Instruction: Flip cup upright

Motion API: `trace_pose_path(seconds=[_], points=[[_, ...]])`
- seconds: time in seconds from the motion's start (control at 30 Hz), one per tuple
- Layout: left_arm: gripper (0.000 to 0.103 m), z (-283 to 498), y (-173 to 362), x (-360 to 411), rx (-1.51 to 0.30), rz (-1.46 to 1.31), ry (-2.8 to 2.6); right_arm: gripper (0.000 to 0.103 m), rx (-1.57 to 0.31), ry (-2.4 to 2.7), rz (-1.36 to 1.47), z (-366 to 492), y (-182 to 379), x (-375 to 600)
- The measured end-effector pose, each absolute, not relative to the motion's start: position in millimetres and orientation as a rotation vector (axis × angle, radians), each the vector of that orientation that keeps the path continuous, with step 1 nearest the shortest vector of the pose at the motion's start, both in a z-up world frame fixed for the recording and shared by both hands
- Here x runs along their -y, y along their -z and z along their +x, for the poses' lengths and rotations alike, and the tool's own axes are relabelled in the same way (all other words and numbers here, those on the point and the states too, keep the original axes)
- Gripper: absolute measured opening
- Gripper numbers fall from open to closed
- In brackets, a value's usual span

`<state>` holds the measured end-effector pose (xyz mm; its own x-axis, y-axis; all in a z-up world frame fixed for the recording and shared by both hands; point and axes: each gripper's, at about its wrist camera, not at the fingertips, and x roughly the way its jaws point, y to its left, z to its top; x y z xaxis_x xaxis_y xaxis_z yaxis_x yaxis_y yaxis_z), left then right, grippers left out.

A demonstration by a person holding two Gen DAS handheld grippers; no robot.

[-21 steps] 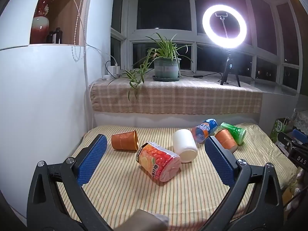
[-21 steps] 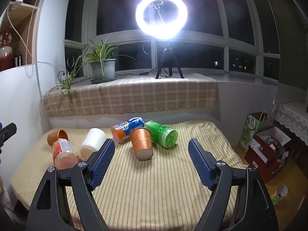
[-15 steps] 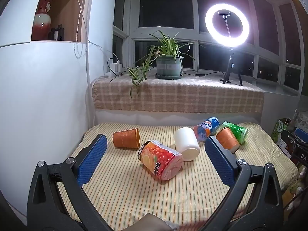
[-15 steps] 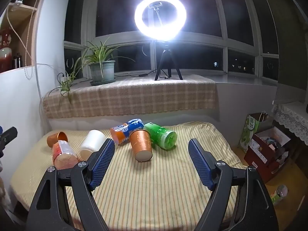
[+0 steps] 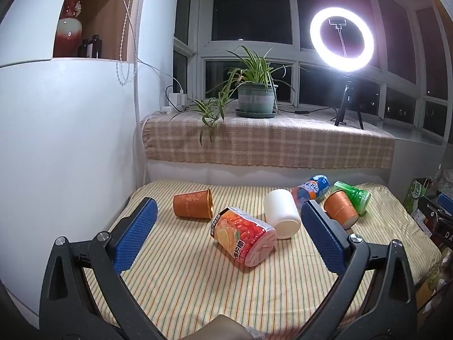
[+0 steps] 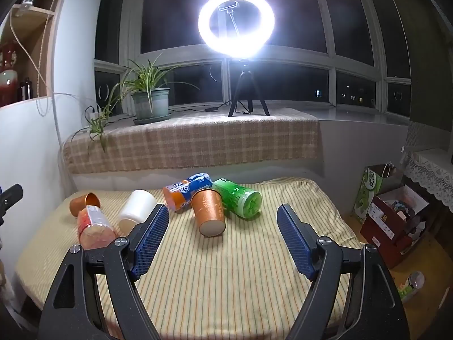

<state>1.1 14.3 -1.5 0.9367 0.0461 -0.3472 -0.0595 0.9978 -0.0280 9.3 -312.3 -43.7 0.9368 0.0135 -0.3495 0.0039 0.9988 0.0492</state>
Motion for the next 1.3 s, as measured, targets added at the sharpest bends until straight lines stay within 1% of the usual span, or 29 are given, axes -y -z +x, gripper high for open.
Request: trace_pose_path(seconds=[1.3], points=[[0.103, 0.5, -3.6, -5.4, -0.347, -0.024, -0.044, 0.079, -0.361, -0.007, 0.056, 8.4, 48.1, 315.2]])
